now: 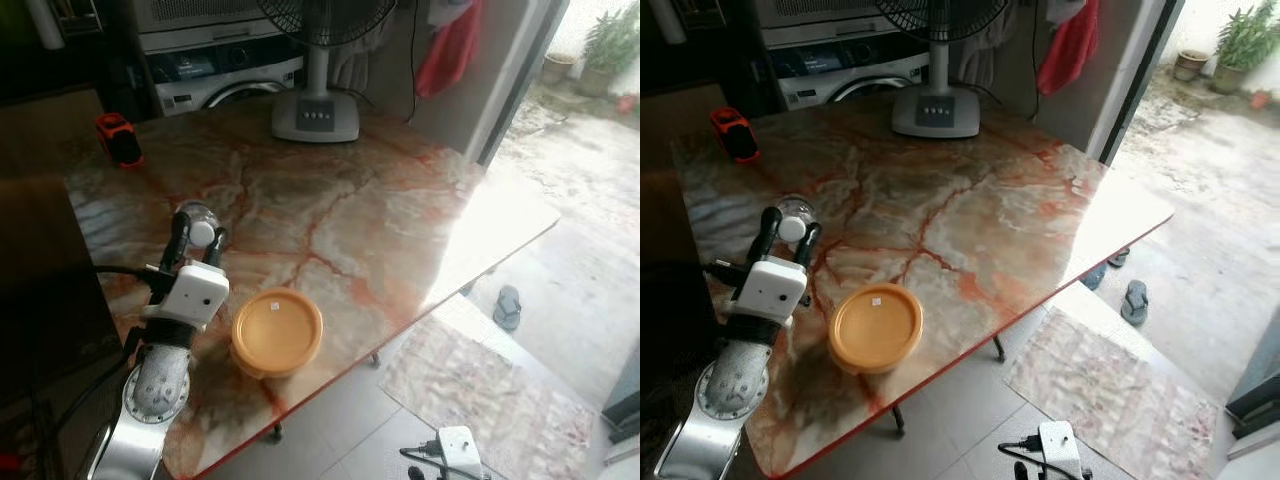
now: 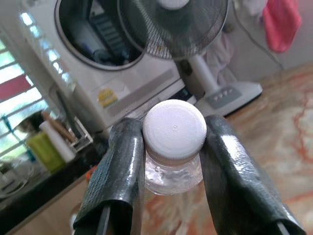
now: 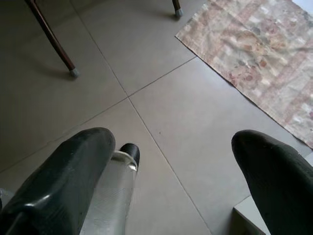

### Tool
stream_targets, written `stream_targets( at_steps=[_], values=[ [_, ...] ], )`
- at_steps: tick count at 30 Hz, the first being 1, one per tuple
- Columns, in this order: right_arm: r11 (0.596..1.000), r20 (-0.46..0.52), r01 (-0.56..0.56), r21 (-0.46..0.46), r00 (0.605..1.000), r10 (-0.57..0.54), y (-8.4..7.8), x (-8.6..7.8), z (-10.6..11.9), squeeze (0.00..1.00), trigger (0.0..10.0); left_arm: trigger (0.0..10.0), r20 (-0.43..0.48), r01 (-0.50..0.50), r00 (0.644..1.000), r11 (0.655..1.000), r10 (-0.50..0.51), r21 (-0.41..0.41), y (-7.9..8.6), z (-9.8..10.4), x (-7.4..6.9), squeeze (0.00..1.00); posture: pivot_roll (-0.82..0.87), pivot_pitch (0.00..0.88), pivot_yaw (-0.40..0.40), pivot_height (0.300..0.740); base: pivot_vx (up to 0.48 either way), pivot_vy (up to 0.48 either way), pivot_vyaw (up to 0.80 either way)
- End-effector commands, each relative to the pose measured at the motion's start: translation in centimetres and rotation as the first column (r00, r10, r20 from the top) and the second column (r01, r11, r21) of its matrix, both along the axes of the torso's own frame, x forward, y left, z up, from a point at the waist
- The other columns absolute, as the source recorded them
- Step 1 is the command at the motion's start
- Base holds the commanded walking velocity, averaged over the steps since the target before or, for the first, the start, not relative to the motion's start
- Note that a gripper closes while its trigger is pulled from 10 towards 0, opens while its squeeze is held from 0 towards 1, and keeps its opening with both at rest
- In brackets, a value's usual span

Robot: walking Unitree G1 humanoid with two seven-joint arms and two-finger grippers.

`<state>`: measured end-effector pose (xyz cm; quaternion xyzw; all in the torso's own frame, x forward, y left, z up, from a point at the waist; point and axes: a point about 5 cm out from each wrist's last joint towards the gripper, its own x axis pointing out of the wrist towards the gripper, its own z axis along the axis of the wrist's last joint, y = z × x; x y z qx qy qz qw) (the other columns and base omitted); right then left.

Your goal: Restocking fridge

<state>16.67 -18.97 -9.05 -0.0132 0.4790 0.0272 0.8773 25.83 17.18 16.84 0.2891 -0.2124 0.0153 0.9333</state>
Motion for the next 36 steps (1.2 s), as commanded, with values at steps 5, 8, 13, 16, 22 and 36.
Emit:
stream_targets(
  at_steps=[5,8,13,16,22,36],
  values=[
    [1.0,-0.014,0.013,-0.015,1.0,-0.013,-0.69,-0.33,-0.06,0.0,10.0,10.0,0.028,0.029,0.999,1.0,-0.029,-0.002,-0.68,0.77,0.11,0.0,0.12,0.0,-0.013,0.74,0.0,0.0,-0.77],
    [1.0,-0.014,0.012,-0.014,1.0,-0.013,-0.68,-0.32,-0.06,0.0,10.0,10.0,0.03,0.028,0.999,1.0,-0.028,-0.004,-0.67,0.78,0.11,0.0,0.12,0.0,-0.013,0.74,0.0,0.0,-0.77],
    [1.0,-0.014,0.013,-0.013,1.0,-0.014,-0.65,-0.33,-0.07,0.0,10.0,10.0,0.033,0.037,0.999,0.999,-0.036,-0.009,-0.78,0.84,0.03,0.0,0.12,0.0,-0.013,0.74,0.0,0.0,-0.77],
    [1.0,-0.014,0.014,-0.013,1.0,-0.014,-0.63,-0.33,-0.07,0.0,10.0,10.0,0.034,0.038,0.999,0.999,-0.038,-0.011,-0.82,0.92,0.08,0.0,0.12,0.0,-0.011,0.74,0.0,0.0,-0.77],
    [1.0,-0.013,0.016,-0.01,1.0,-0.016,-0.59,-0.33,-0.08,0.0,10.0,10.0,0.04,0.047,0.998,0.999,-0.047,-0.011,-0.94,1.09,0.15,0.0,0.12,0.0,-0.011,0.74,0.0,0.0,-0.77],
    [1.0,-0.015,0.007,-0.01,1.0,-0.007,-0.67,-0.36,-0.07,0.0,10.0,10.0,0.031,0.074,0.997,0.997,-0.073,-0.024,-1.42,0.97,0.12,0.0,0.11,0.0,-0.013,0.74,0.0,0.0,-0.77]
  ],
)
